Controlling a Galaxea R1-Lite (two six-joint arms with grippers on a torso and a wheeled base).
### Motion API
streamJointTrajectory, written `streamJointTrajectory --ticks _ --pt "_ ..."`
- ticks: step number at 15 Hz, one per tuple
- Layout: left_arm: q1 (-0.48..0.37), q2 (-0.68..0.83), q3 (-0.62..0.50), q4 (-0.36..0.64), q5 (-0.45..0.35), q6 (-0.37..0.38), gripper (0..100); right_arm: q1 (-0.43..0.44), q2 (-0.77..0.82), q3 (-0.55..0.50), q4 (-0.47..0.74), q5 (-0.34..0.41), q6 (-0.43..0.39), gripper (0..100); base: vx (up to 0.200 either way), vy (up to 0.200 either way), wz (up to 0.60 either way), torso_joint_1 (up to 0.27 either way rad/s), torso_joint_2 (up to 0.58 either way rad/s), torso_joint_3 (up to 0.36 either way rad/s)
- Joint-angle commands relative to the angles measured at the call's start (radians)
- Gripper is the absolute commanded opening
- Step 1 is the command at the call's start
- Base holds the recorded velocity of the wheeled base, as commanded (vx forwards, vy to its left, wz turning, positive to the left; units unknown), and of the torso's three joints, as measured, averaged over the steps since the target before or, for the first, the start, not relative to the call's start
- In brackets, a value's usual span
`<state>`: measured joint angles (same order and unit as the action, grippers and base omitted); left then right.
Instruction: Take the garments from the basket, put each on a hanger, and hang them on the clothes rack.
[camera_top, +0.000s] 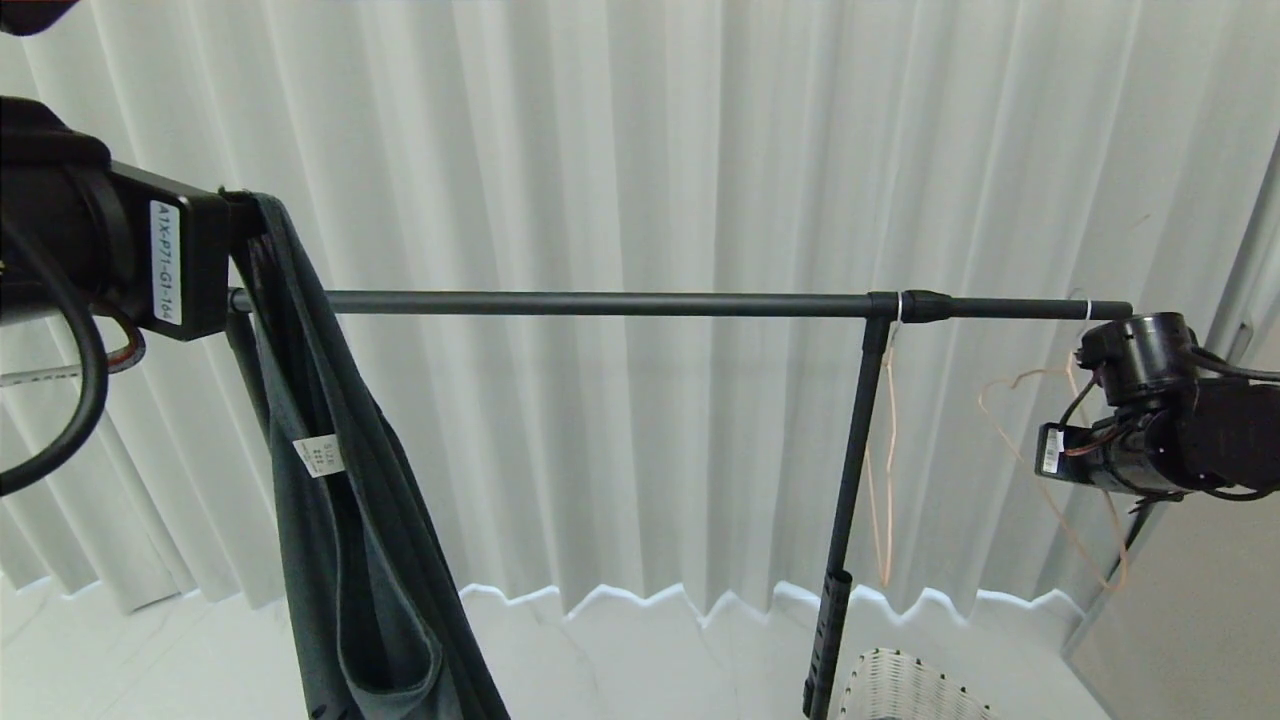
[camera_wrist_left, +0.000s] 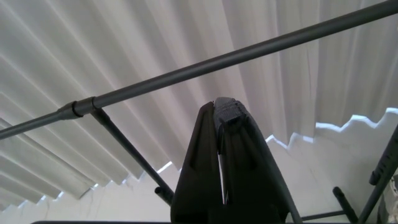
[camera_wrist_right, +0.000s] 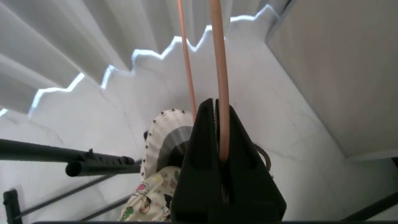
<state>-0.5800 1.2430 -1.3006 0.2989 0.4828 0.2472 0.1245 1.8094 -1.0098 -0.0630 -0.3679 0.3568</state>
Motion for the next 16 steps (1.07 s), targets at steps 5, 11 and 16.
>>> streamJointTrajectory --ticks 5,11,16 --pt "0.000 0.001 0.001 0.000 0.000 0.000 0 0.026 -0.130 0.066 -0.012 -0.003 -0.047 0 0.000 0.000 0.00 0.000 0.00 0.000" --pt "0.002 -0.014 0.001 0.000 0.000 0.000 0 0.093 -0.235 0.119 -0.063 -0.009 -0.053 0 0.000 0.000 0.00 0.000 0.00 0.000" --pt "0.005 -0.011 0.001 0.000 0.004 0.003 0 0.115 -0.441 0.269 -0.074 -0.009 -0.200 0 0.000 0.000 0.00 0.000 0.00 0.000"
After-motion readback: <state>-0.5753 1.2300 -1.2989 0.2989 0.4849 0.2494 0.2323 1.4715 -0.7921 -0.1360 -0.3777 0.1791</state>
